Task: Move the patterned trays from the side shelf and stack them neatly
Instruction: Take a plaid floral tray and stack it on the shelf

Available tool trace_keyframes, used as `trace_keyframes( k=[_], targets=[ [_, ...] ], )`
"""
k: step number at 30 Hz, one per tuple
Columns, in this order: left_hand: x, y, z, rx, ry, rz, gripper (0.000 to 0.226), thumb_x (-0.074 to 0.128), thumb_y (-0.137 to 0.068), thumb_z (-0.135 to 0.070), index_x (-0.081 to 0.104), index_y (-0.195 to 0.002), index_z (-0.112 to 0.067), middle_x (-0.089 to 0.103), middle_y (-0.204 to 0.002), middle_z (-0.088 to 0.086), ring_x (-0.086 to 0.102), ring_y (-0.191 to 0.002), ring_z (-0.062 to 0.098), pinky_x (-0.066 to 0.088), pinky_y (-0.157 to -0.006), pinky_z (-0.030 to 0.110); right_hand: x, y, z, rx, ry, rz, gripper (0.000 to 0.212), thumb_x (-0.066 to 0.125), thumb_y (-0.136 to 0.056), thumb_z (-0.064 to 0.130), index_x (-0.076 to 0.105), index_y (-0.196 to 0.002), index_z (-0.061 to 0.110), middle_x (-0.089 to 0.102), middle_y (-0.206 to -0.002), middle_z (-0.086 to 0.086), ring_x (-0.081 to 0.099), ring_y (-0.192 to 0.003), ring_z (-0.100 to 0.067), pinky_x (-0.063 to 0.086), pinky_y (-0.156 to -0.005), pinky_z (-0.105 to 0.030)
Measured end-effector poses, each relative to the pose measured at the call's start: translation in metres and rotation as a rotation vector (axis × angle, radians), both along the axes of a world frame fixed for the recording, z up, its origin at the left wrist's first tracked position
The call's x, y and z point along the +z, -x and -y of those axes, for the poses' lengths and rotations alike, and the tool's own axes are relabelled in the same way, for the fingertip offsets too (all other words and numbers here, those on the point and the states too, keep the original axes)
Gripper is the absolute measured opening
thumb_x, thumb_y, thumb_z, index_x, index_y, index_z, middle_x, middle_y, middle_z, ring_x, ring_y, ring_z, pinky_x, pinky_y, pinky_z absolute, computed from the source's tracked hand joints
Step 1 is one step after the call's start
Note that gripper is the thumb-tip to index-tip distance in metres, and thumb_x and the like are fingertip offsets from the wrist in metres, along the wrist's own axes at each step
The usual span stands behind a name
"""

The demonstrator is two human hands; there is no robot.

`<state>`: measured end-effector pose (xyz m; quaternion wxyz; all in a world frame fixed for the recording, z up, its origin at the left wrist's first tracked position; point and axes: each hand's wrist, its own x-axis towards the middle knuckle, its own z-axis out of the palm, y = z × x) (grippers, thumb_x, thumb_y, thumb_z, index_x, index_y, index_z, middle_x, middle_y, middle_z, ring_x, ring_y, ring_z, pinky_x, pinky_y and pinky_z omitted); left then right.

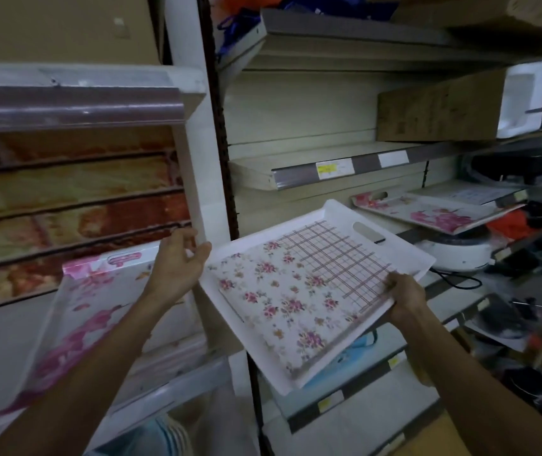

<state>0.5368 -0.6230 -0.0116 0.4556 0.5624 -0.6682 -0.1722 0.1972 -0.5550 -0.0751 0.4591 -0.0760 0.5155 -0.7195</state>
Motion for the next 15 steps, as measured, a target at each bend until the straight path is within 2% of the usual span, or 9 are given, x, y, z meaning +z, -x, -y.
trace_keyframes(
  k=[2, 4, 5, 7, 8, 10, 13, 15],
  targets=[
    [0.005, -0.015, -0.008, -0.042, -0.046, 0.097, 0.028, 0.058, -0.092, -0.031, 0.06, -0.116, -0.019, 0.062, -0.114, -0.002, 0.059, -0.097, 0.018, 0.043, -0.082, 0.029, -0.003, -0.013, -0.011, 0.027, -0.002, -0.022, 0.017, 0.047, -0.097, 0.007, 0.049, -0.081, 0.008, 0.059, -0.09, -0.016, 0.062, -0.083, -0.032, 0.048, -0.096, -0.056],
    [0.009, -0.032, -0.015, -0.056, -0.098, 0.283, 0.019, 0.053, -0.087, -0.04, 0.064, -0.1, -0.031, 0.067, -0.107, -0.008, 0.062, -0.097, 0.018, 0.049, -0.084, 0.034, -0.009, -0.026, -0.02, 0.042, 0.0, -0.051, 0.012, 0.05, -0.096, 0.01, 0.053, -0.085, 0.008, 0.063, -0.102, -0.018, 0.065, -0.098, -0.037, 0.05, -0.095, -0.057],
    [0.011, -0.04, -0.02, -0.059, -0.134, 0.388, 0.023, 0.048, -0.083, -0.048, 0.063, -0.096, -0.035, 0.067, -0.105, -0.009, 0.063, -0.097, 0.018, 0.051, -0.085, 0.037, -0.012, -0.031, -0.023, 0.055, 0.006, -0.066, 0.01, 0.051, -0.096, 0.012, 0.055, -0.087, 0.008, 0.065, -0.103, -0.017, 0.065, -0.102, -0.038, 0.051, -0.093, -0.057],
    [0.013, -0.051, -0.029, -0.065, -0.191, 0.528, 0.041, 0.036, -0.076, -0.059, 0.062, -0.096, -0.036, 0.067, -0.102, -0.008, 0.063, -0.091, 0.02, 0.053, -0.081, 0.038, -0.014, -0.044, -0.029, 0.088, 0.024, -0.093, 0.012, 0.052, -0.097, 0.017, 0.059, -0.096, 0.007, 0.067, -0.102, -0.016, 0.066, -0.099, -0.036, 0.054, -0.084, -0.054],
    [0.013, -0.056, -0.031, -0.071, -0.21, 0.557, 0.047, 0.032, -0.073, -0.063, 0.062, -0.096, -0.036, 0.068, -0.1, -0.007, 0.063, -0.086, 0.02, 0.054, -0.079, 0.037, -0.014, -0.051, -0.032, 0.097, 0.031, -0.1, 0.015, 0.051, -0.098, 0.018, 0.06, -0.101, 0.006, 0.068, -0.1, -0.016, 0.066, -0.096, -0.035, 0.055, -0.081, -0.052],
    [0.012, -0.066, -0.038, -0.1, -0.246, 0.552, 0.054, 0.03, -0.07, -0.07, 0.062, -0.098, -0.036, 0.069, -0.1, -0.005, 0.061, -0.08, 0.019, 0.053, -0.076, 0.035, -0.012, -0.066, -0.036, 0.117, 0.058, -0.108, 0.018, 0.051, -0.099, 0.016, 0.061, -0.104, 0.003, 0.069, -0.098, -0.016, 0.067, -0.093, -0.033, 0.055, -0.084, -0.051],
    [0.006, -0.078, -0.051, -0.148, -0.273, 0.506, 0.051, 0.04, -0.085, -0.068, 0.065, -0.108, -0.029, 0.067, -0.115, -0.001, 0.057, -0.091, 0.015, 0.046, -0.081, 0.032, -0.008, -0.088, -0.041, 0.173, 0.078, -0.112, 0.016, 0.049, -0.1, 0.016, 0.06, -0.096, 0.005, 0.068, -0.104, -0.019, 0.066, -0.097, -0.036, 0.053, -0.091, -0.054],
    [0.001, -0.087, -0.06, -0.157, -0.303, 0.447, 0.048, 0.041, -0.094, -0.057, 0.066, -0.116, -0.022, 0.061, -0.129, 0.001, 0.052, -0.103, 0.013, 0.039, -0.089, 0.029, -0.003, -0.103, -0.044, 0.183, 0.07, -0.125, 0.016, 0.05, -0.1, 0.017, 0.061, -0.095, 0.006, 0.068, -0.098, -0.017, 0.066, -0.09, -0.034, 0.055, -0.08, -0.052]
  ],
)
